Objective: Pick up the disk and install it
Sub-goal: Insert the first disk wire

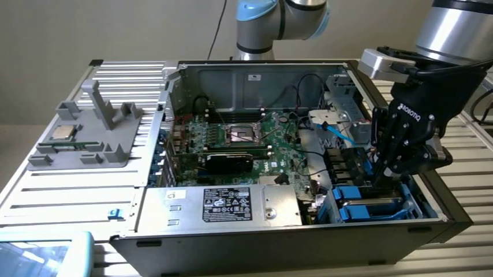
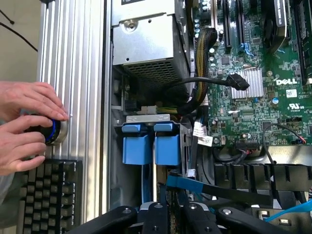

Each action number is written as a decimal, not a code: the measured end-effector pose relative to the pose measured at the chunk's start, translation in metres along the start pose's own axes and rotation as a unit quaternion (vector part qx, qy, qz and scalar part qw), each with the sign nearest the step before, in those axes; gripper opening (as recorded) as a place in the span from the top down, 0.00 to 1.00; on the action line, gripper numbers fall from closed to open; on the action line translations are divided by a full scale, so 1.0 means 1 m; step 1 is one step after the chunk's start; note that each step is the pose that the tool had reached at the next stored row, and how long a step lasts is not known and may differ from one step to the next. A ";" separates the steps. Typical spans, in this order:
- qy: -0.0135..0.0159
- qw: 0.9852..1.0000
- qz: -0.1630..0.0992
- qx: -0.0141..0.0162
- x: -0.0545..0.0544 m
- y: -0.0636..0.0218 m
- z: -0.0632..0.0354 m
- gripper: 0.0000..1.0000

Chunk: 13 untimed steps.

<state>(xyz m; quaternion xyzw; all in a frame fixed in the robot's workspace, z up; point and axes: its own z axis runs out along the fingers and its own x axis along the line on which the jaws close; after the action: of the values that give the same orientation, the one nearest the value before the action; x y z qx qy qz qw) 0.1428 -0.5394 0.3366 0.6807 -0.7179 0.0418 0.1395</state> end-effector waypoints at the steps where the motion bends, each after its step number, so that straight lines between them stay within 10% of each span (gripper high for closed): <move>1: 0.000 1.000 0.000 0.000 0.001 -0.0001 0.0002 0.84; 8: -0.002 1.000 0.003 0.007 0.001 0.0025 0.0024 0.84; 13: -0.002 1.000 0.004 0.007 0.000 0.0029 0.0028 0.84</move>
<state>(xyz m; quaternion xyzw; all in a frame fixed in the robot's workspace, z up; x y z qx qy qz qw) 0.1395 -0.5402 0.3344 0.6788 -0.7206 0.0461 0.1334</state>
